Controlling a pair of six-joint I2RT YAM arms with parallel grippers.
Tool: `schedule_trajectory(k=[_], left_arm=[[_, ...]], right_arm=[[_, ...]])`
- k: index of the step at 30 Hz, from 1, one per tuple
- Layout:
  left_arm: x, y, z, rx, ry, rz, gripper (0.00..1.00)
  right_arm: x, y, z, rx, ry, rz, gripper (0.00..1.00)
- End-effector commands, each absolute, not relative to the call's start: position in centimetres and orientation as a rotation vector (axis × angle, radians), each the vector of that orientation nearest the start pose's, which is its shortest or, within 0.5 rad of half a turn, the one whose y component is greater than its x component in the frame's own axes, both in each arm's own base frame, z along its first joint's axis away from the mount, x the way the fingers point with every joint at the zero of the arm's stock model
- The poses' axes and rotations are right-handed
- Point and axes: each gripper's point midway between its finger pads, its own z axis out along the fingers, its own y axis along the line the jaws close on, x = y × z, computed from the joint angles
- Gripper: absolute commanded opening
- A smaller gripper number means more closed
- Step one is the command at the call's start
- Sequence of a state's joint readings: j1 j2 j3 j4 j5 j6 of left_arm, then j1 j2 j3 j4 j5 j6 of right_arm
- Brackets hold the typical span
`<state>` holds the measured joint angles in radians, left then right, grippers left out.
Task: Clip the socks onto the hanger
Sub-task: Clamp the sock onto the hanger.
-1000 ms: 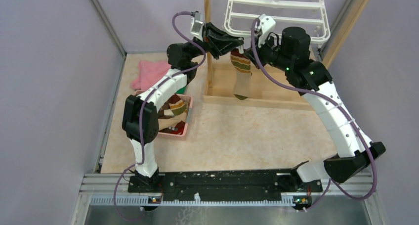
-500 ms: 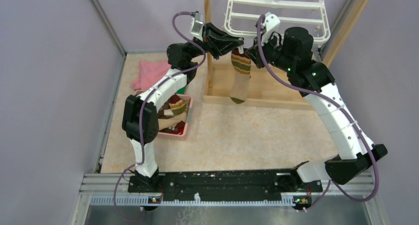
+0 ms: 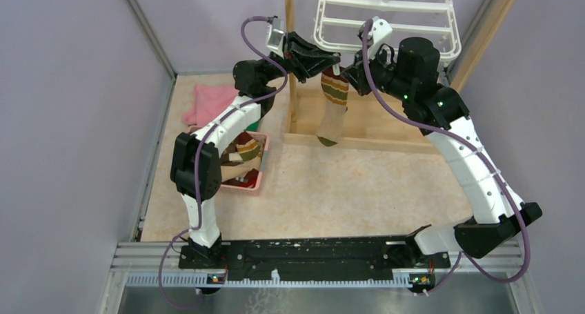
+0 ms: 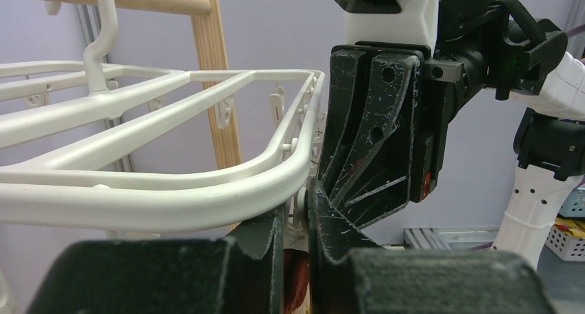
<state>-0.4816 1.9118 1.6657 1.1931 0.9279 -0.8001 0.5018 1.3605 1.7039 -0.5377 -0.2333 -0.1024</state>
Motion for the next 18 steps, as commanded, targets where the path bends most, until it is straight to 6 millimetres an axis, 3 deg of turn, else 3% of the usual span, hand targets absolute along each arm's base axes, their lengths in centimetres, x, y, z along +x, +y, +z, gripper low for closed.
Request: schedule_trajectory(k=[1, 8, 16, 18], left_arm=[[32.64, -35.25, 49.19, 0.910, 0.708, -1.403, 0.15], [32.50, -35.09, 49.35, 0.899, 0.710, -1.399, 0.48], [31.95, -34.58, 49.63, 0.889, 0.710, -1.379, 0.75], [31.82, -34.35, 49.58, 0.873, 0.718, -1.367, 0.81]], right_arm=[[32.31, 23.08, 46.54, -0.685, 1.520, 0.531, 0.00], [32.46, 22.89, 46.46, -0.681, 1.521, 0.516, 0.00], [32.49, 22.73, 46.37, -0.695, 1.518, 0.497, 0.00], [32.41, 22.52, 46.34, -0.710, 1.513, 0.478, 0.06]])
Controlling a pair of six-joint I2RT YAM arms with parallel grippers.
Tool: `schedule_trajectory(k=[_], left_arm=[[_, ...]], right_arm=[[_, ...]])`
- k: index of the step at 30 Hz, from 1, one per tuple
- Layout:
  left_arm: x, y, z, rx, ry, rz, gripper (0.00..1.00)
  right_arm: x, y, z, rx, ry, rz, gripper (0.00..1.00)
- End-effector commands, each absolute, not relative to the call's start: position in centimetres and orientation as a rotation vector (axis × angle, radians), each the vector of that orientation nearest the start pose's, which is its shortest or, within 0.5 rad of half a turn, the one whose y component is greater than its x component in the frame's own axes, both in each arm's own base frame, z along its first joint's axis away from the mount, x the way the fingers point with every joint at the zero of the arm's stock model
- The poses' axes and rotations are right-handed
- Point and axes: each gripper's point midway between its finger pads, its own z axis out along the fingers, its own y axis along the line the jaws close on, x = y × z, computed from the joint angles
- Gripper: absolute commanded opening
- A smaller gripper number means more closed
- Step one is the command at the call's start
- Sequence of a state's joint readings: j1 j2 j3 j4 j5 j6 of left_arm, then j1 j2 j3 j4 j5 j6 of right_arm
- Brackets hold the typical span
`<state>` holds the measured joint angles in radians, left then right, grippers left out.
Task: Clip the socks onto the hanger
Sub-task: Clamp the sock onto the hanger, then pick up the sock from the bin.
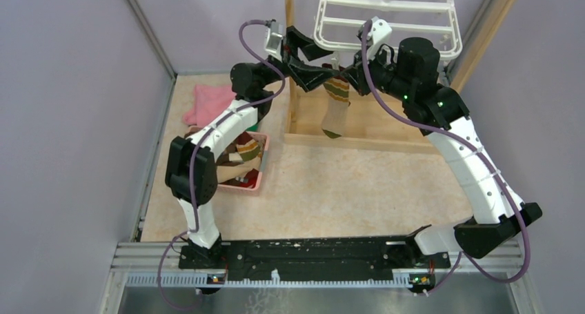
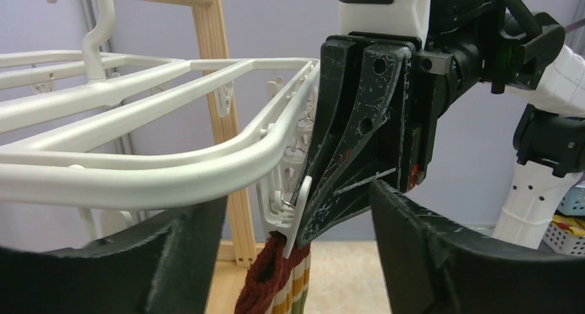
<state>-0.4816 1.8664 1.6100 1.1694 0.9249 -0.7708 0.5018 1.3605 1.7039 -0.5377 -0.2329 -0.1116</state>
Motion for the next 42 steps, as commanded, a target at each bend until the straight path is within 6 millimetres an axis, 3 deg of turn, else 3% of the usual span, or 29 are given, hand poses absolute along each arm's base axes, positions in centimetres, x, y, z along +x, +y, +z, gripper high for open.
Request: schedule_trajectory(k=[1, 5, 8, 13, 18, 22, 27, 30, 36, 42], left_arm=[[31.8, -34.2, 49.5, 0.860, 0.726, -1.358, 0.86], [31.8, -33.3, 48.7, 0.803, 0.790, -1.294, 0.97], [31.5, -32.6, 47.8, 0.779, 0.844, -1.250, 0.99], [29.9, -31.1, 46.1, 0.775, 0.911, -1.186, 0.99], [28.1, -29.0, 44.0, 0.745, 0.967, -1.094, 0.99], [26.7, -27.8, 40.7, 0.735, 1.042, -1.075, 0.99], [25.4, -26.0, 34.5, 0.678, 1.195, -1.050, 0.99], [25.4, -24.5, 30.8, 0.599, 1.307, -0.992, 0.99], [28.0, -19.8, 23.8, 0.320, 1.643, -0.744, 0.99], [30.5, -15.6, 19.1, 0.289, 1.931, -0.367, 0.99]], right_arm=[[32.3, 22.4, 46.3, -0.720, 1.510, 0.468, 0.10], [31.9, 21.8, 46.2, -0.769, 1.497, 0.418, 0.24], [31.0, 21.5, 45.9, -0.834, 1.484, 0.396, 0.39], [28.1, 21.1, 44.4, -1.010, 1.458, 0.416, 0.66], [24.7, 20.1, 41.9, -1.164, 1.425, 0.505, 0.79], [22.0, 19.3, 38.2, -1.280, 1.433, 0.578, 0.86], [18.2, 19.3, 32.2, -1.394, 1.415, 0.775, 0.90], [16.1, 19.6, 28.1, -1.481, 1.335, 0.901, 0.98], [16.2, 19.2, 22.0, -1.490, 1.422, 0.912, 0.99], [16.8, 18.5, 19.0, -1.477, 1.502, 0.857, 0.99]])
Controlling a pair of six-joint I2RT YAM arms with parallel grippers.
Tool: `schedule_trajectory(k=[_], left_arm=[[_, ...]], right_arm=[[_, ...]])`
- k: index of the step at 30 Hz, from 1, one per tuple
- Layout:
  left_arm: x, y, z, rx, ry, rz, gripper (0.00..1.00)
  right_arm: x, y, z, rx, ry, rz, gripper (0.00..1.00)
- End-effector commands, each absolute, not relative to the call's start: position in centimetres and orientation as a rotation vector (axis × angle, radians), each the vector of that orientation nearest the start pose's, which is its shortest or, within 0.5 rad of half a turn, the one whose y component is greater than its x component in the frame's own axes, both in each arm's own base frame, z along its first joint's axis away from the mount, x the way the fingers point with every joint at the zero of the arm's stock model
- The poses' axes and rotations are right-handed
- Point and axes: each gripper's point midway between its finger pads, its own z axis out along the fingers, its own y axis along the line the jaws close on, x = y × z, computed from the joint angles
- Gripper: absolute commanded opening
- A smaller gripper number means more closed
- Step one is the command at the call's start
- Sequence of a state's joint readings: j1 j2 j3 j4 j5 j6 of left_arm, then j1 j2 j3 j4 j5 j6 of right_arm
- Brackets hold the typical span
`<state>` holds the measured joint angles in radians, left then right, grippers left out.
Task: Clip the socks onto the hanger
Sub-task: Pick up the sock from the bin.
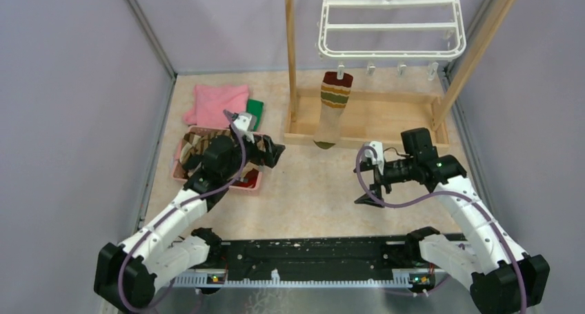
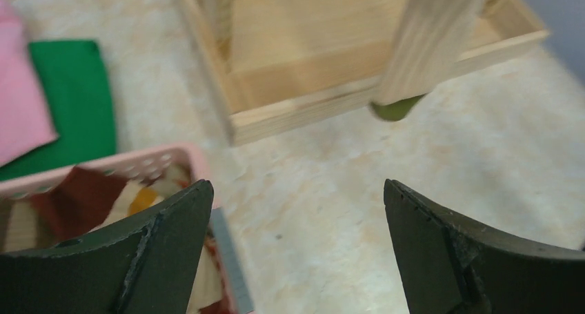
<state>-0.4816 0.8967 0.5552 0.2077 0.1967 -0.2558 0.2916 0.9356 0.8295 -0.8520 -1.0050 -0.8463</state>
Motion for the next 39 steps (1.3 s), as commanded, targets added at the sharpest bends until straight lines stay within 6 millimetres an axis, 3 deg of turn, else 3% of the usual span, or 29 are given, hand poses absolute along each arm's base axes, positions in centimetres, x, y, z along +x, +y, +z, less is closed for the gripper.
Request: schedule_trajectory(k=[1, 3, 6, 14, 18, 25, 32, 35, 37, 39], left_arm=[[30.7, -15.1, 18.4, 0.317, 1.981, -0.309, 0.99], [31.0, -15.0, 17.3, 0.432, 2.054, -0.239, 0.97], [31.2, -14.9, 16.1, 0.552, 2.143, -0.169, 0.81], [30.4, -11.5, 14.5, 0.713, 2.342, 0.091, 0.48], [29.4, -10.2, 14.1, 0.765, 2.352, 0.160, 0.46], [27.3, -10.3, 10.1, 0.894, 2.460, 0.111, 0.49], [27.5, -10.2, 8.1, 0.893, 2.533, 0.138, 0.50], [27.6, -10.1, 8.3, 0.878, 2.542, 0.154, 0.31], [27.9, -10.3, 9.3, 0.854, 2.529, 0.148, 0.14], [28.2, -10.7, 10.9, 0.835, 2.491, 0.119, 0.03]], right_arm=[[17.0, 18.2, 18.6, -1.474, 1.521, 0.834, 0.99], [17.8, 17.8, 18.0, -1.462, 1.560, 0.784, 0.99], [18.5, 17.4, 17.9, -1.451, 1.592, 0.732, 0.99], [19.0, 16.8, 17.3, -1.452, 1.630, 0.684, 0.99], [19.2, 16.8, 17.1, -1.452, 1.645, 0.685, 0.99], [19.3, 16.7, 16.8, -1.453, 1.659, 0.677, 0.99], [19.5, 16.6, 16.6, -1.452, 1.665, 0.670, 0.99], [19.5, 16.5, 16.5, -1.452, 1.667, 0.667, 0.99], [19.5, 16.5, 16.5, -1.452, 1.669, 0.668, 0.99], [19.5, 16.5, 16.5, -1.452, 1.668, 0.668, 0.99]])
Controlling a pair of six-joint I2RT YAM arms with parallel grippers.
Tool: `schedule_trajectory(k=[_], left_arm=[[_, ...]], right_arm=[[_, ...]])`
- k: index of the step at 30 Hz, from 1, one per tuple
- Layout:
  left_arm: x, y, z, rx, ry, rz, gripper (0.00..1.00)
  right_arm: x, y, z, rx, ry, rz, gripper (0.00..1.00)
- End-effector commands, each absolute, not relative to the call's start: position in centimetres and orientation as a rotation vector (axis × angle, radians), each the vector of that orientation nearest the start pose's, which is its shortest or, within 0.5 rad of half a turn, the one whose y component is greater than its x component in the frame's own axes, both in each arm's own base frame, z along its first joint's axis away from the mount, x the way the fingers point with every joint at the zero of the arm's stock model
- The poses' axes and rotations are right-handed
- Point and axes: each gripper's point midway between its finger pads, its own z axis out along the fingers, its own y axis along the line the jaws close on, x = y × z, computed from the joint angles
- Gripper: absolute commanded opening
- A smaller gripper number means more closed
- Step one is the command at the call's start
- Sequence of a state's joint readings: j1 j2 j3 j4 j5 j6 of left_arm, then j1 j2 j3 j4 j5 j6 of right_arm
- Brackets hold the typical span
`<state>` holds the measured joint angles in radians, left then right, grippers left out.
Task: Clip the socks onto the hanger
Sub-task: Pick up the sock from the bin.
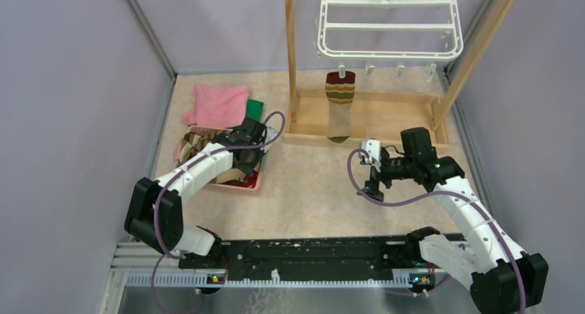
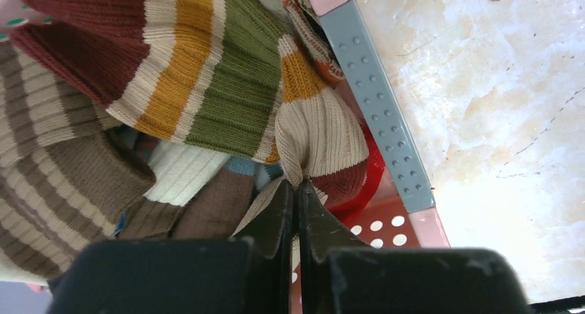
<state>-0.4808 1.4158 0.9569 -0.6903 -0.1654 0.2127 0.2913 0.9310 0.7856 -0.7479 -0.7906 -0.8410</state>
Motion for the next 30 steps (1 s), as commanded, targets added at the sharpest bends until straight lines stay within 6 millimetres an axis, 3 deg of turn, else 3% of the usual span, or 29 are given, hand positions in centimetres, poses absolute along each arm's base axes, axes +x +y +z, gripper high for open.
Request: schedule_trajectory(k=[1, 9, 14, 19, 23, 26, 30], left_arm=[[28.4, -10.9, 11.8, 0.828, 2.461, 0.102, 0.00], [29.6, -11.0, 20.6, 0.689, 2.179, 0.065, 0.00], [29.3, -14.5, 27.0, 0.707, 1.861, -0.168, 0.00], [27.0, -17.6, 33.4, 0.743, 1.588, -0.393, 0.00], [23.9, -21.2, 36.6, 0.841, 1.426, -0.664, 0.00], [20.4, -24.3, 38.0, 0.946, 1.284, -0.950, 0.00], [18.9, -26.2, 38.3, 0.922, 1.227, -1.180, 0.00]], right_arm=[[19.5, 16.5, 16.5, -1.452, 1.670, 0.667, 0.99], [19.4, 16.6, 16.7, -1.453, 1.665, 0.676, 0.99], [18.6, 17.5, 17.1, -1.466, 1.632, 0.750, 0.99], [17.8, 18.4, 17.4, -1.487, 1.591, 0.824, 0.99], [16.6, 19.5, 18.3, -1.502, 1.523, 0.918, 0.98], [14.9, 20.7, 19.9, -1.514, 1.433, 1.075, 0.98], [14.5, 21.7, 21.9, -1.469, 1.404, 1.188, 0.98]])
